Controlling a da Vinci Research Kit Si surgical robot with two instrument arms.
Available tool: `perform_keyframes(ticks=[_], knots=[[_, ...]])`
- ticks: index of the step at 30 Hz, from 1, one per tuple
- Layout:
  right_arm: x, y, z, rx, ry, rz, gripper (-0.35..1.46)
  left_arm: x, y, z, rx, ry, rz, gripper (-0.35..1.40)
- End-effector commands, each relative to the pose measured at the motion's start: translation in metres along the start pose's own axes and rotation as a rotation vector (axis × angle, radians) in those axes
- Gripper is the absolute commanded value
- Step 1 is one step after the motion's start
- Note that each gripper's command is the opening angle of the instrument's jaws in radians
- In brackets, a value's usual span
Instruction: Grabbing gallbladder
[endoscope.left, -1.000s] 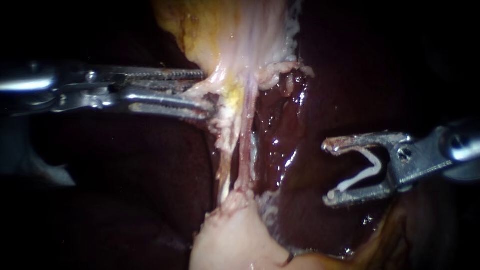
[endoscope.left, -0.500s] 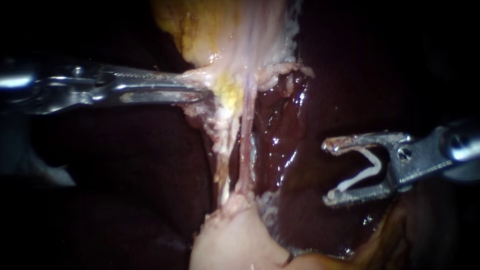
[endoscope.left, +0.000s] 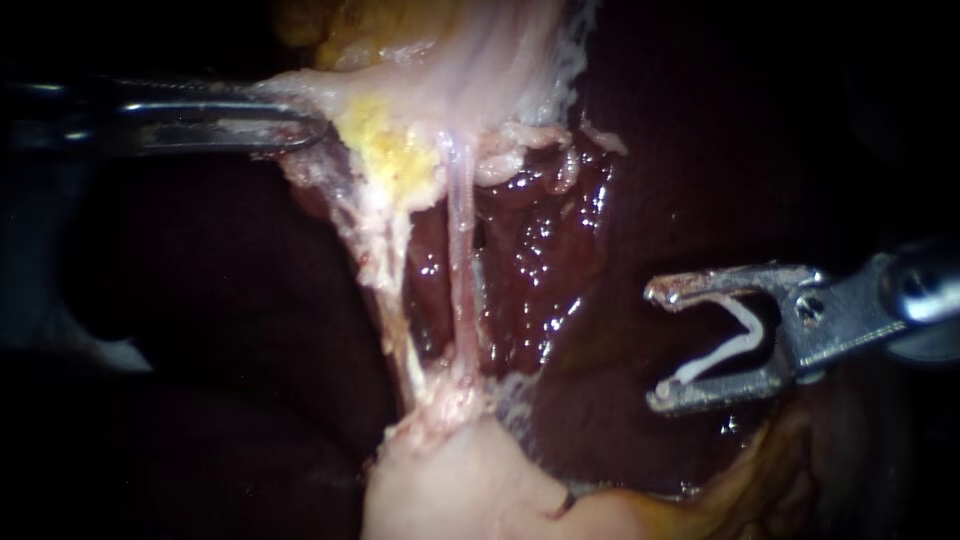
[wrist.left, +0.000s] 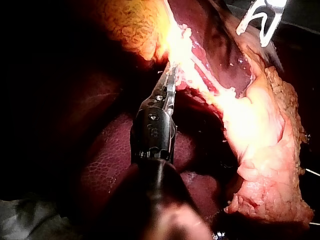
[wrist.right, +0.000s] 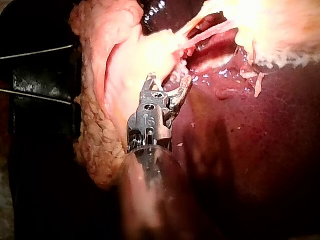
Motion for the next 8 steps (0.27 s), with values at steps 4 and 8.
perform_keyframes(ticks=[4,8], knots=[[0.0,0.0,0.0,0.0,0.0,0.0,0.46,0.0,0.0,0.0001,0.003,0.001,-0.001,-0.35],[0.0,0.0,0.0,0.0,0.0,0.0,0.46,-0.0001,0.0,0.0002,0.006,0.001,-0.001,-0.35]])
